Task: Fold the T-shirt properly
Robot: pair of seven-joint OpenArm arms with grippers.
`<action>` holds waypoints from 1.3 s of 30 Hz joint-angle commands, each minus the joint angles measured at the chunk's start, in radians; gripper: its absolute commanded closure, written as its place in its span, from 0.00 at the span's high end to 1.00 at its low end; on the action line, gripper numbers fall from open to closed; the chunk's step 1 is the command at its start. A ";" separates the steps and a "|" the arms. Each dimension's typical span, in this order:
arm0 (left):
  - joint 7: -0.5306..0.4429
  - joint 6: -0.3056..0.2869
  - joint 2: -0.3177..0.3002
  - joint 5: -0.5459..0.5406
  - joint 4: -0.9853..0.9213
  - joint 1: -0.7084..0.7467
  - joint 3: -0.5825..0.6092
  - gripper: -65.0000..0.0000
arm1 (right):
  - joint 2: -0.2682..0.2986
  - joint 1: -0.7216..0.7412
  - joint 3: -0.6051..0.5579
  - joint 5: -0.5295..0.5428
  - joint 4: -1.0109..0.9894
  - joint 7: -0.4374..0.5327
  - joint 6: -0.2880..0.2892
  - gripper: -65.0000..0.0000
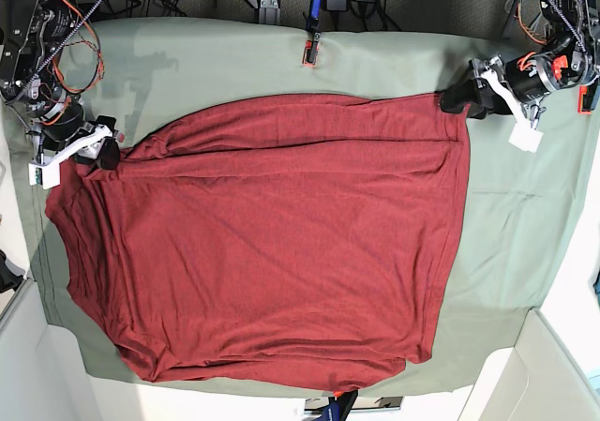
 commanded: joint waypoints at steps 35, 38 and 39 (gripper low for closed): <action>0.013 -0.003 -0.034 0.068 0.186 0.031 -0.004 0.00 | 0.013 0.036 0.175 0.045 -0.127 0.062 -0.032 0.45; 0.018 -0.003 -0.035 0.068 0.186 0.031 -0.004 0.00 | 0.013 0.039 0.175 0.045 -0.145 0.062 -0.032 0.35; 0.020 -0.003 -0.035 0.068 0.186 0.031 -0.005 0.00 | 0.014 0.039 0.176 0.045 -0.144 0.056 -0.032 0.24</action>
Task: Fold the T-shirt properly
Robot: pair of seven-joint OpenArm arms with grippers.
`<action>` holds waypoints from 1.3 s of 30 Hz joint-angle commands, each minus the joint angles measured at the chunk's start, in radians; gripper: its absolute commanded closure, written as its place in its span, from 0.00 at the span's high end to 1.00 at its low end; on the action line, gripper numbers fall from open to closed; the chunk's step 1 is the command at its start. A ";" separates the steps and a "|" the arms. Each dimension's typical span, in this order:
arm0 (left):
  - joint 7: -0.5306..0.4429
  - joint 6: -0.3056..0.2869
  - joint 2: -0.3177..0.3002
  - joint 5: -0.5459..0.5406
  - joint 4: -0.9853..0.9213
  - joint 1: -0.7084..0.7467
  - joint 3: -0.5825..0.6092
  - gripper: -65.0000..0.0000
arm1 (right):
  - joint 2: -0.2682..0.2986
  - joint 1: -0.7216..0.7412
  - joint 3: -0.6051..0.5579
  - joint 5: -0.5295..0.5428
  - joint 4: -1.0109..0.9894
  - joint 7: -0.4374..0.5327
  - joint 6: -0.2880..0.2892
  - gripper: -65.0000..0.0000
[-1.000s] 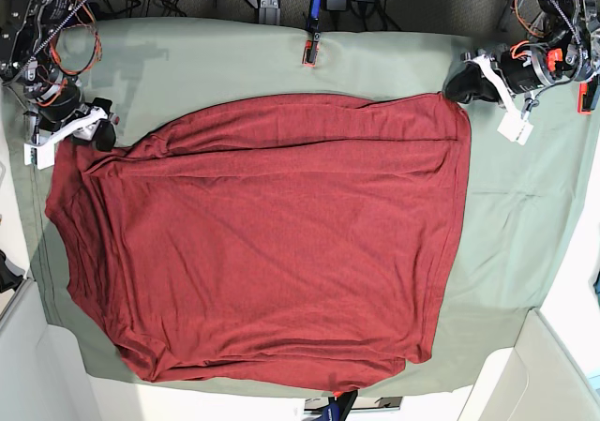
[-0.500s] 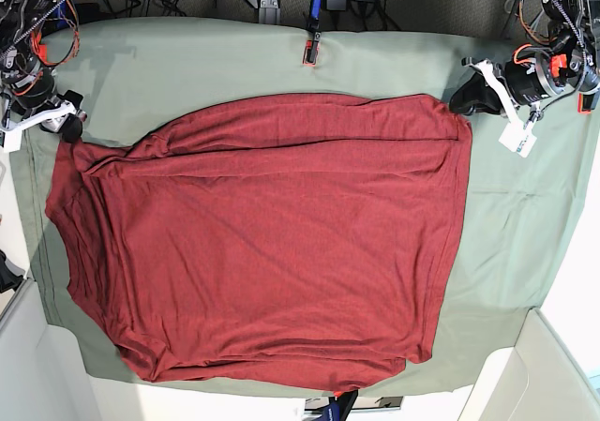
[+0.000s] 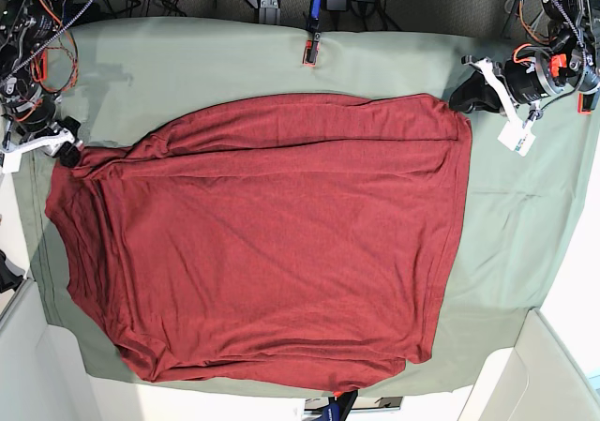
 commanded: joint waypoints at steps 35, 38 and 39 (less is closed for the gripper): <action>0.008 -0.006 -0.258 -0.050 0.080 -0.105 -0.014 0.00 | 0.064 0.172 0.038 -0.029 -0.026 -0.026 0.083 0.00; -0.032 -0.006 -0.258 -0.021 0.080 -0.108 -0.014 0.00 | 0.064 0.187 0.038 -0.030 -0.027 -0.012 0.083 0.00; -0.043 -0.006 -0.258 -0.013 0.080 -0.113 -0.014 0.00 | 0.064 0.194 0.038 -0.032 -0.027 -0.005 0.083 0.00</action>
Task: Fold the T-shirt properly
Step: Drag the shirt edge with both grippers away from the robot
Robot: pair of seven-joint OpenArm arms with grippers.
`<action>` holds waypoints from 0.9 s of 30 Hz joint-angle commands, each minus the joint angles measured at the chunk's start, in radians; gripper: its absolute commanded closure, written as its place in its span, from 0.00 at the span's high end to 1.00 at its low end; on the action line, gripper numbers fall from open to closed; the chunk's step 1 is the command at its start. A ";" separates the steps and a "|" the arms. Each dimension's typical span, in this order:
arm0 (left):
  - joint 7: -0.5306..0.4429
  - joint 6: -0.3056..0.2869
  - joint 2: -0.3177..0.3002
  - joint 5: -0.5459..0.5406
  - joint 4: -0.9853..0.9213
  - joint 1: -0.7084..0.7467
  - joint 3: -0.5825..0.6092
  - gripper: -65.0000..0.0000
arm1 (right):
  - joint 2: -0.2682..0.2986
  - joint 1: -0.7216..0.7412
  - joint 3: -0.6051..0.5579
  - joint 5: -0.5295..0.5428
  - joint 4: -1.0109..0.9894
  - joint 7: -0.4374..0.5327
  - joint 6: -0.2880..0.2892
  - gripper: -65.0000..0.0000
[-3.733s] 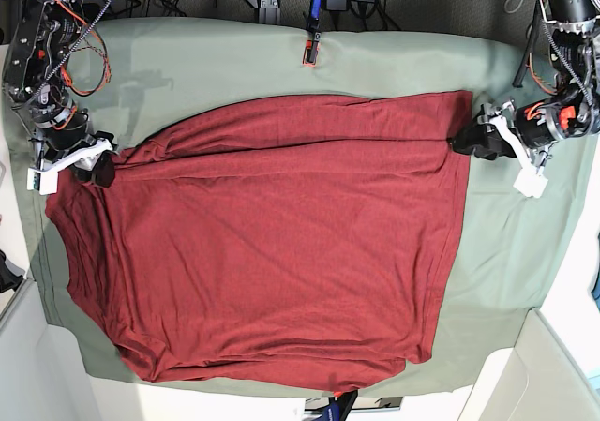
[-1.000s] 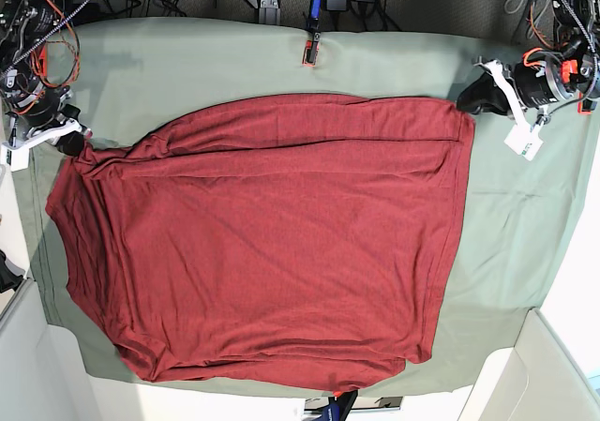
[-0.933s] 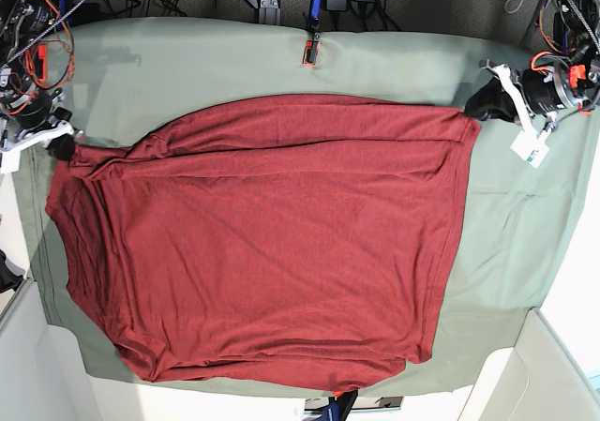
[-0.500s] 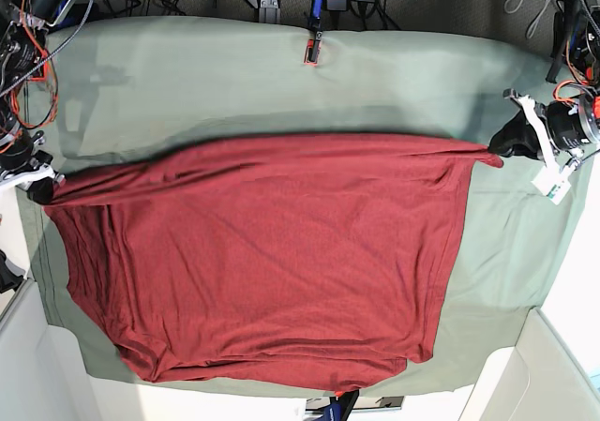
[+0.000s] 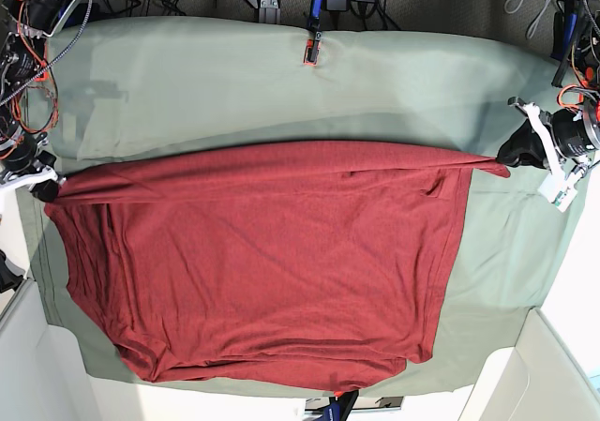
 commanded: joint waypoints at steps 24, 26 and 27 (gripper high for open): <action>-0.214 -0.006 0.019 0.178 -0.547 -0.618 0.395 0.00 | 0.020 0.180 -0.069 -0.095 -0.130 0.137 0.034 0.00; -0.227 -0.006 0.035 0.185 -0.606 -0.660 0.416 0.00 | 0.020 0.207 -0.069 -0.122 -0.159 0.140 0.034 0.00; -0.236 -0.006 0.044 0.194 -0.632 -0.678 0.422 0.00 | 0.020 0.219 -0.069 -0.126 -0.173 0.140 0.034 0.00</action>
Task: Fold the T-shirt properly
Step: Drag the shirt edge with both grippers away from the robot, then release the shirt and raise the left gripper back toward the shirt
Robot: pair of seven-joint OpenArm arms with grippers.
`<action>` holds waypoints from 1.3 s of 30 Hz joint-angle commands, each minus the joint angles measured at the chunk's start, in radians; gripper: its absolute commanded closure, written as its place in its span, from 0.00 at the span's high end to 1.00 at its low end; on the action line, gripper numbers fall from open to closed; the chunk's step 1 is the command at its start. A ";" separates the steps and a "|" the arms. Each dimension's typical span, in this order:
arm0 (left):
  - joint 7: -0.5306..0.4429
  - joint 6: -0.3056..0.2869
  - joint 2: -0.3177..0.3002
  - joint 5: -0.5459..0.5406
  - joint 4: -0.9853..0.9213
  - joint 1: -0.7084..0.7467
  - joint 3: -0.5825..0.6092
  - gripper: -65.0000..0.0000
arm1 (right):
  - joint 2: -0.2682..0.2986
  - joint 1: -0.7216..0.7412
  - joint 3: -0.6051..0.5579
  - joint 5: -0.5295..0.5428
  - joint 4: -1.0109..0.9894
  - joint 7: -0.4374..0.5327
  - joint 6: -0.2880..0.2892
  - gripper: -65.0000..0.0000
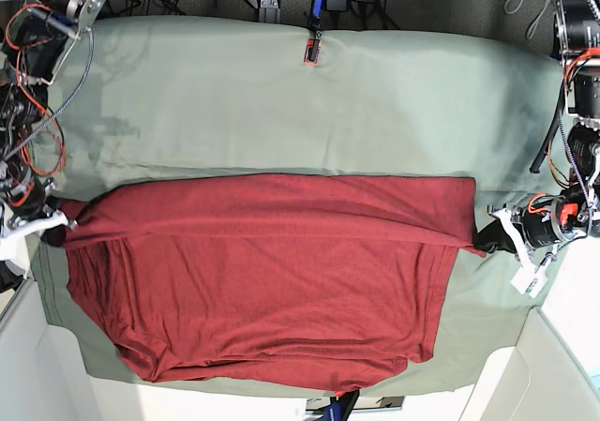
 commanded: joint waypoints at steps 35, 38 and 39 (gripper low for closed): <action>0.262 -0.005 -0.076 -0.458 -0.129 -0.003 -0.224 0.53 | 0.060 -0.063 0.055 0.191 0.155 -0.169 0.010 0.50; 0.280 -0.005 -0.090 -0.487 -0.113 0.071 -0.248 0.53 | 0.058 -0.116 0.091 0.200 0.158 -0.161 -0.007 0.50; 0.286 -0.005 -0.091 -0.497 -0.105 0.096 -0.256 0.53 | 0.054 -0.130 0.106 0.200 0.158 -0.157 -0.016 0.50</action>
